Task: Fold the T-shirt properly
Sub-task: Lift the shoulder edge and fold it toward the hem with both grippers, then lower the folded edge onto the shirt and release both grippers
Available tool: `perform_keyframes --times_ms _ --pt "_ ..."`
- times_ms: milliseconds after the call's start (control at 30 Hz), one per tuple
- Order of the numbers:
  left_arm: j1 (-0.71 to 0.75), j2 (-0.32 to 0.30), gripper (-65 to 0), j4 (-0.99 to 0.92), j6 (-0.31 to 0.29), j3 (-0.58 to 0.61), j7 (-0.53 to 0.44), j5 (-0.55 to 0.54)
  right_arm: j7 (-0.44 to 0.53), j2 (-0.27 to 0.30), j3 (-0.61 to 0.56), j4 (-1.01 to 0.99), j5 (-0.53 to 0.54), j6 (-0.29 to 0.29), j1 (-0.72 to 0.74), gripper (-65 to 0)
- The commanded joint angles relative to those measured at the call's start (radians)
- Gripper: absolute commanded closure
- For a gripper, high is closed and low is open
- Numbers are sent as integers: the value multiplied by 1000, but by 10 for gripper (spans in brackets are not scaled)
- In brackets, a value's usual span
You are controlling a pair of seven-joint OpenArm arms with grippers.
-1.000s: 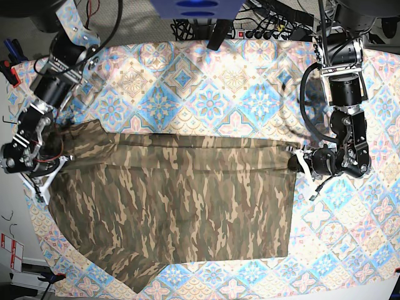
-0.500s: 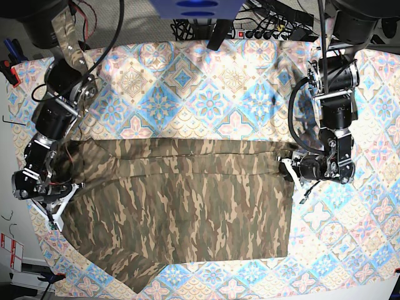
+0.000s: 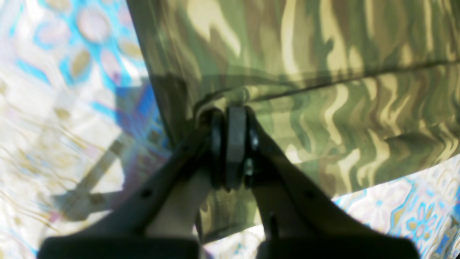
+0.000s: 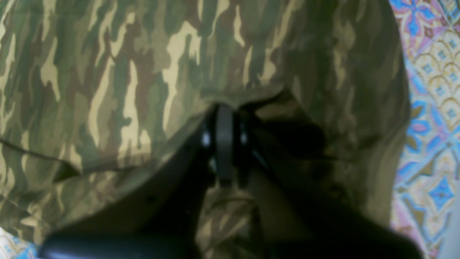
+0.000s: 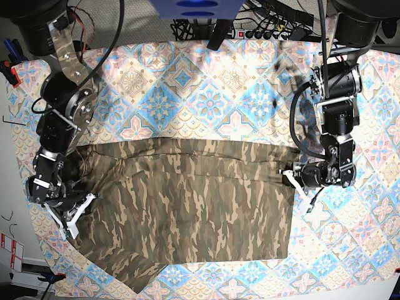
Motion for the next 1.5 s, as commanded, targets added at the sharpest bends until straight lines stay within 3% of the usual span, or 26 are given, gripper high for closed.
perform_keyframes --times_ms 0,167,300,400,533,633,767,933,1000,1167,1300,1467 --pt "-41 -13 0 16 1 -2 -20 -10 41 9 -1 -7 15 3 55 -13" --pt "-49 -9 0 16 102 -2 -56 -15 133 12 -1 -121 14 3 90 -14" --pt "-41 -7 -5 14 127 -2 -102 -15 187 12 -1 -185 14 -27 129 -15" --pt "-38 -7 -87 14 127 -2 -103 -15 210 12 -3 -199 14 -29 135 -73" --pt "-18 -7 -237 22 127 -2 -105 -16 221 12 -3 -194 14 -29 132 -273" --pt "-4 -10 -304 22 122 -2 -105 -16 221 12 -3 -194 14 -26 132 -368" --pt "-1 -9 -377 23 119 -2 -114 -21 238 13 0 -154 15 -24 130 -391" --pt "6 -16 -432 23 119 -2 -221 -127 267 12 17 48 23 -29 72 -389" --pt "14 -38 -446 23 98 -2 -230 -185 261 10 40 122 23 -29 33 -391" --pt "55 -91 -530 23 -112 0 -203 -332 169 10 43 191 17 -29 -45 -393" --pt "86 -136 -650 23 -112 0 -160 -404 130 16 45 192 17 -29 -95 -393" --pt "115 -159 -650 23 -112 0 -166 -429 127 16 51 221 18 -29 -154 -393"
